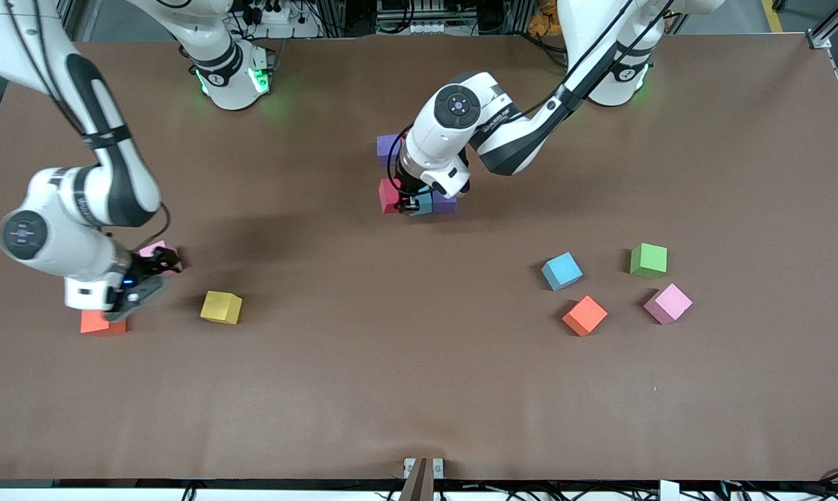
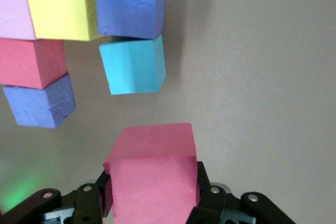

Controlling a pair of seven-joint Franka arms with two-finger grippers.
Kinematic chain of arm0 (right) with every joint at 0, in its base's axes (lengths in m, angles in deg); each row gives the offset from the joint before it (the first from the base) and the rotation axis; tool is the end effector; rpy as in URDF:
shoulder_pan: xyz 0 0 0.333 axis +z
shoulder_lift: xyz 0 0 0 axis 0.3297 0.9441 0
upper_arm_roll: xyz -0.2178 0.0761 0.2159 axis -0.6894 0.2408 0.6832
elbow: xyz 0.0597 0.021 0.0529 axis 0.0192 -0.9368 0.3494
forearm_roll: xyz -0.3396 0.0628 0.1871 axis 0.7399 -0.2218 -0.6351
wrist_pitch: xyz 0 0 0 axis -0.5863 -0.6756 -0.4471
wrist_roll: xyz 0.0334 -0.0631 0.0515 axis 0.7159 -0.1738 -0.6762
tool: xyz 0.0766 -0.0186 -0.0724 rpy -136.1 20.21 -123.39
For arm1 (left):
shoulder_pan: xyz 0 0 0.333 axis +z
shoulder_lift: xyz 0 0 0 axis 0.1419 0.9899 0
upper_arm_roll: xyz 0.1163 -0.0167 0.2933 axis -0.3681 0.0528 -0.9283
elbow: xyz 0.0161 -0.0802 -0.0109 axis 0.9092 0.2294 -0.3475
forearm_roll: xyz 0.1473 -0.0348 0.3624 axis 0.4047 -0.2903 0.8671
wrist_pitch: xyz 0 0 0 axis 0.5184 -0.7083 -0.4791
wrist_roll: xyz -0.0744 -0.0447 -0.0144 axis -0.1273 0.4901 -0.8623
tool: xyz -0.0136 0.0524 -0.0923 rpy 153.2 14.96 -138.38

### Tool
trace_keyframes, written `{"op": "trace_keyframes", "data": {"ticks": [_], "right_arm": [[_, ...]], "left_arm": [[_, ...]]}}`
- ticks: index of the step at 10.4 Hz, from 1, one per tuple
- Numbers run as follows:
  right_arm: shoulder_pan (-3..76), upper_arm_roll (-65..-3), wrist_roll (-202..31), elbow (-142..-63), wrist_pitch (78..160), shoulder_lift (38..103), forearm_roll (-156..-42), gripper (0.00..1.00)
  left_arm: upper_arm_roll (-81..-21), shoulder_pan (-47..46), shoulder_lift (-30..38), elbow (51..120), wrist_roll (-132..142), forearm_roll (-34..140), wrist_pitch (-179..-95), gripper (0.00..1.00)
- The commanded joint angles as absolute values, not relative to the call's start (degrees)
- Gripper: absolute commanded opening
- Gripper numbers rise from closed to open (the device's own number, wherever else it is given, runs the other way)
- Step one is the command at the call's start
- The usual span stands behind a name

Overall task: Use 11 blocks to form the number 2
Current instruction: 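Grasp the lavender cube with the right gripper while the left gripper places pink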

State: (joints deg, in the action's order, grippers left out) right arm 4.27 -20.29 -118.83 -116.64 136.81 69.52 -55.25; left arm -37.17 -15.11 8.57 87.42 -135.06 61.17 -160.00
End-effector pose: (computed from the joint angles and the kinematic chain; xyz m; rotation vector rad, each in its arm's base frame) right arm 0.6066 -0.0766 0.2711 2.9717 0.9609 -0.0656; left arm 0.4178 -0.5317 0.3214 1.9457 2.2086 -0.4549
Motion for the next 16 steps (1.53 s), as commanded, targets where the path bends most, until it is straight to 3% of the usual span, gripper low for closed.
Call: {"op": "trace_keyframes", "data": {"ticks": [1,7,10,13,14,15,16], "right_arm": [[2.3,-19.4,-114.6,-124.0,146.8,68.4,-56.1,1.00],[0.2,-19.4,-112.8,-130.3,149.1,68.1,-56.1,1.00],[-1.0,-19.4,-112.8,-131.1,149.0,68.7,-56.1,1.00],[-1.5,-19.4,-112.7,-131.1,149.0,69.1,-56.0,1.00],[-1.8,-19.4,-112.7,-131.1,149.0,69.5,-56.0,0.67],[-2.1,-19.4,-112.3,-131.0,149.0,69.8,-56.0,0.18],[-2.5,-19.4,-112.4,-131.0,148.8,70.1,-56.0,0.00]], "left_arm": [[-37.6,-16.7,9.9,85.2,-138.7,61.9,-162.1,0.47],[-38.3,-18.7,13.1,85.1,-139.1,62.0,-164.1,0.48],[-47.0,-27.5,14.0,85.0,-139.1,61.8,-164.4,0.49],[-47.3,-27.9,15.4,85.1,-138.9,62.1,-164.6,0.49],[-47.4,-28.0,15.9,85.1,-138.9,63.0,-164.6,0.49],[-47.4,-28.0,16.1,85.2,-139.0,64.9,-164.6,0.49],[-47.4,-28.0,16.7,85.2,-138.9,65.5,-164.6,0.51]]}}
